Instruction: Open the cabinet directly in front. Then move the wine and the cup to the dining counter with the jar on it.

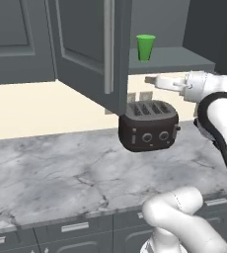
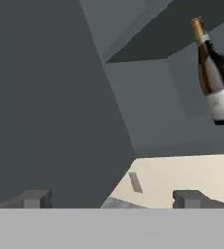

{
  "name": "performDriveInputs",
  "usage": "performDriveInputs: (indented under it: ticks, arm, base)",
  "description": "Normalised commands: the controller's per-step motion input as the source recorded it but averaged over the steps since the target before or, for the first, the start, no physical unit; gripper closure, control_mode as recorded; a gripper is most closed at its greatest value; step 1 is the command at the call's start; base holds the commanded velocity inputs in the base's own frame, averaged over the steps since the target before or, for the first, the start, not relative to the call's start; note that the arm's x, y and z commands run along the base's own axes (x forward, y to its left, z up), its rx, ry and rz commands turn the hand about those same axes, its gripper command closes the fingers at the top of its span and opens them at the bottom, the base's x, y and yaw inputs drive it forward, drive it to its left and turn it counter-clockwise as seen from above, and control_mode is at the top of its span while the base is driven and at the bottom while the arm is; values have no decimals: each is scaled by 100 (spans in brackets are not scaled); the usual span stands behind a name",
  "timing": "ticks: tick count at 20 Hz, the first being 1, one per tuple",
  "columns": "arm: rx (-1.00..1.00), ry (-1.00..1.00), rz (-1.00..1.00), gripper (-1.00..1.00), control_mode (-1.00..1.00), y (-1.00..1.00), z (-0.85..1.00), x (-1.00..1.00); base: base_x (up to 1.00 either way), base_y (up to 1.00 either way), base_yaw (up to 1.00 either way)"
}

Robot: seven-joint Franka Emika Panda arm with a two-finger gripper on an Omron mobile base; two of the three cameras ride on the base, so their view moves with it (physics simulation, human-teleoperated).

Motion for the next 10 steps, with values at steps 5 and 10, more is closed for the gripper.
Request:
performDriveInputs:
  ticks: [5, 10]
  arm:
    - [0, 2, 35, -100, -100, 100, -10, 77]
    - [-2, 1, 37, -100, -100, 100, 0, 20]
  base:
    - [0, 0, 0]
    - [0, 0, 0]
